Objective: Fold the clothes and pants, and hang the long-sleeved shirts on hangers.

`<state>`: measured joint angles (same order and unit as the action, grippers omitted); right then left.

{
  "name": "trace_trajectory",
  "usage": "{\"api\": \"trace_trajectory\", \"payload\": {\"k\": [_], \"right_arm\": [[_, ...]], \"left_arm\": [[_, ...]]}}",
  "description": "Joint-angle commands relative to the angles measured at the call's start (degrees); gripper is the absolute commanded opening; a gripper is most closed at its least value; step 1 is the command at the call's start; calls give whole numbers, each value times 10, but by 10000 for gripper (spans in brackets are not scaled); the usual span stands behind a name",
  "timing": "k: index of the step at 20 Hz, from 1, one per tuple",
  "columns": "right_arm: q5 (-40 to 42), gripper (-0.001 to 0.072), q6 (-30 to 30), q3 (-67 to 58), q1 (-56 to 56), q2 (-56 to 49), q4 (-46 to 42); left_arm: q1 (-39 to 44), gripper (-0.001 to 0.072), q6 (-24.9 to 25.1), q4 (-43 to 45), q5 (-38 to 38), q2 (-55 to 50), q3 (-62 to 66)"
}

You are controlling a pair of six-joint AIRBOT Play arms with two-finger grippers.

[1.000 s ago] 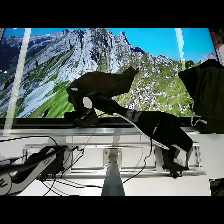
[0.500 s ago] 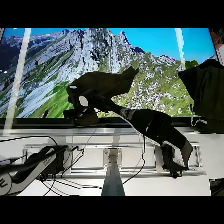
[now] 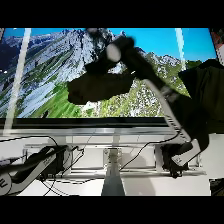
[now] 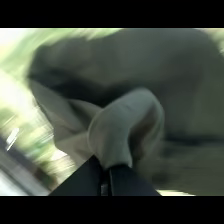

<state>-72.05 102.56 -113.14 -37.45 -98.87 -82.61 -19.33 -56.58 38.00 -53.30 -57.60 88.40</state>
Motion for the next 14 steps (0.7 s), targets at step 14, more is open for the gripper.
{"api": "trace_trajectory", "payload": {"k": [14], "right_arm": [[-158, 18, -108, -3, 446, 217, -61]], "left_arm": [[3, 697, -59, 36, -237, -35, -40]]}}
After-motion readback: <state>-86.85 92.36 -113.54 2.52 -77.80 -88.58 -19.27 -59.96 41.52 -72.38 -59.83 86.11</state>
